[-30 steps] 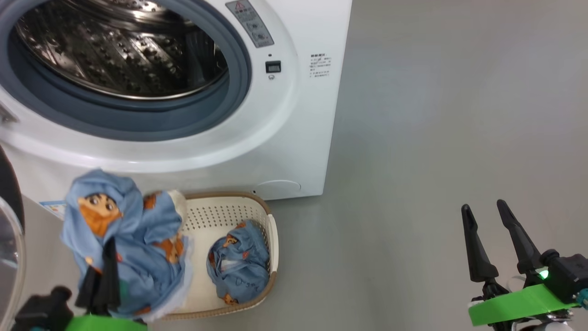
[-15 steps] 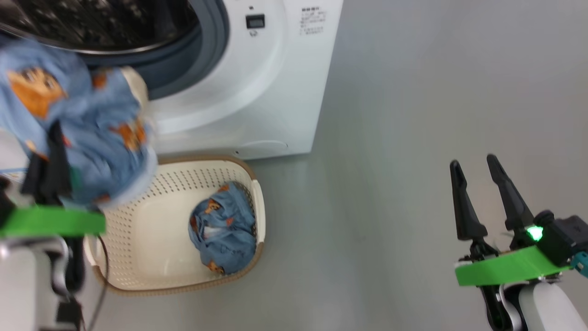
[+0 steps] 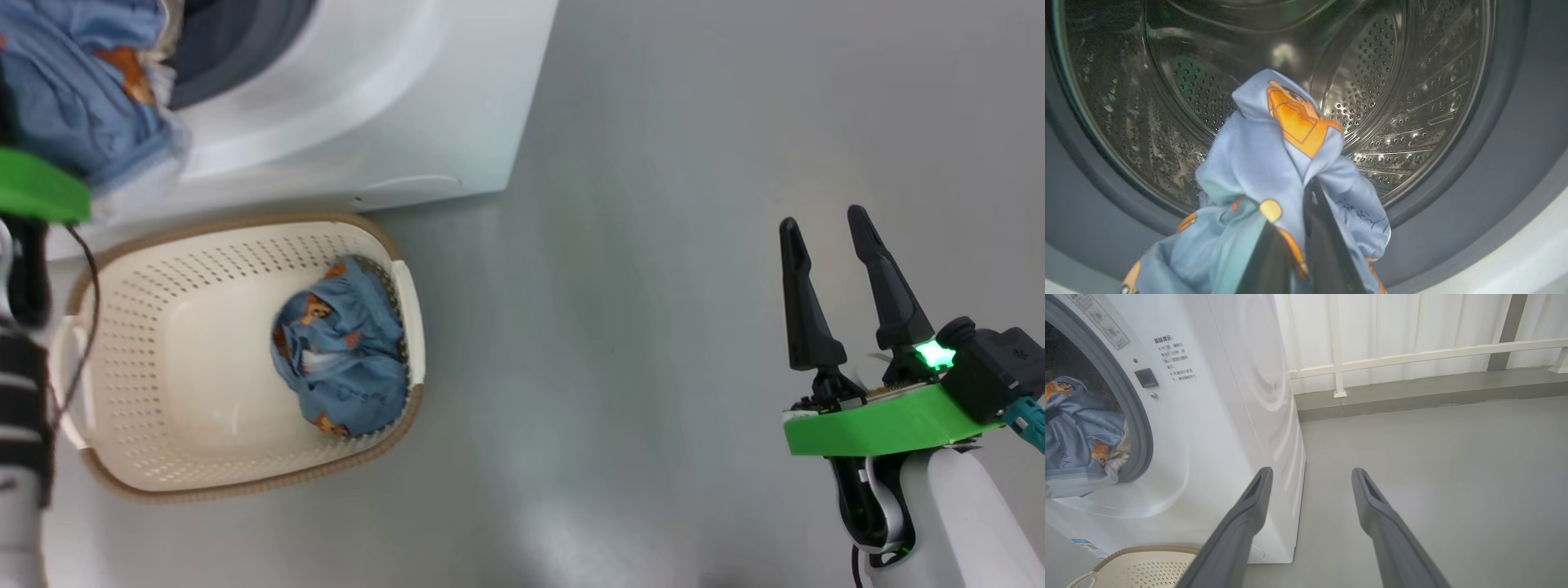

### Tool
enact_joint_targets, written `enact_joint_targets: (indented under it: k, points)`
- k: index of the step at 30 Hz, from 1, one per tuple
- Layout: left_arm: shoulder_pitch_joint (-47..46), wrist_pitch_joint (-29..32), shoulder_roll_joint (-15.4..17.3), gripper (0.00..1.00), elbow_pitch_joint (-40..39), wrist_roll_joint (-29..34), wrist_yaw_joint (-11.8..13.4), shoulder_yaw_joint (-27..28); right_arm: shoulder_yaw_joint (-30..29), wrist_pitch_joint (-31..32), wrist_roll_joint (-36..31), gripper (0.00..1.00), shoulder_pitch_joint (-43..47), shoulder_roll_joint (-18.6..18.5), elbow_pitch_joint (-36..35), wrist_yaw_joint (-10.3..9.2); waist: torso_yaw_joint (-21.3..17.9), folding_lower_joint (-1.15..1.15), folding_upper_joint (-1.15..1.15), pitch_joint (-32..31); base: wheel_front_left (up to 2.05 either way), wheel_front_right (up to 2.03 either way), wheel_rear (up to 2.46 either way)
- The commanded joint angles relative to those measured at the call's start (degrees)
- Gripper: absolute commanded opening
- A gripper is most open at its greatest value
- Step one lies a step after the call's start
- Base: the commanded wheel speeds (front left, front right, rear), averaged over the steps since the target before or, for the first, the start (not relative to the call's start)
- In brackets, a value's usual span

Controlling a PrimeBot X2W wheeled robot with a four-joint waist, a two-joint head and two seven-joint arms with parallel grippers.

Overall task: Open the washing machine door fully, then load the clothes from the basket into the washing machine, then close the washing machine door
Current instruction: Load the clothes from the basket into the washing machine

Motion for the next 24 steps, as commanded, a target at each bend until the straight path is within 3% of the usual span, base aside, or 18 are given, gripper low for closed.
enact_joint_targets:
  k: [1, 14, 21, 22, 23, 24]
  points:
    - [-2.9, 0.1, 3.4, 0.00, 0.7, 0.2, 0.0, 0.7, 1.4, -0.3, -0.1, 1.00, -0.6, 0.1, -1.4, 0.25, -2.0, -0.01, 0.00, 2.5, 0.00, 0.00, 0.00]
    - [-21.7, -0.3, 7.3, 0.00, 14.9, 1.0, 0.0, -4.9, 3.6, -0.3, 0.4, 1.00, -2.7, 1.0, -1.5, 0.25, -6.1, -0.01, 0.00, 6.6, 0.00, 0.00, 0.00]
    - [-23.0, -0.4, 9.1, 0.00, 7.6, 3.6, 1.7, -1.9, 4.1, -0.3, 1.2, 1.00, -2.9, 1.1, -2.1, 0.25, -7.7, -0.01, 0.00, 8.0, 0.00, 0.00, 0.00]
    - [-22.4, -0.4, 9.2, 0.24, 6.3, 4.0, 2.2, -1.1, 4.1, -0.3, 1.2, 1.00, -2.8, 1.1, -2.1, 0.25, -7.8, -0.01, 0.00, 8.1, 0.00, 0.00, 0.00]
    - [-21.8, -0.4, 9.3, 1.00, 5.2, 4.4, 2.7, -0.3, 4.1, -0.3, 1.3, 1.00, -2.8, 1.1, -2.2, 0.25, -8.0, -0.01, 0.00, 8.2, 0.00, 0.00, 0.00]
    - [-21.1, -0.4, 9.4, 1.00, 4.2, 4.9, 3.2, 0.4, 4.2, -0.3, 1.3, 1.00, -2.8, 1.1, -2.2, 0.25, -8.1, -0.01, 0.00, 8.2, 0.00, 0.00, 0.00]
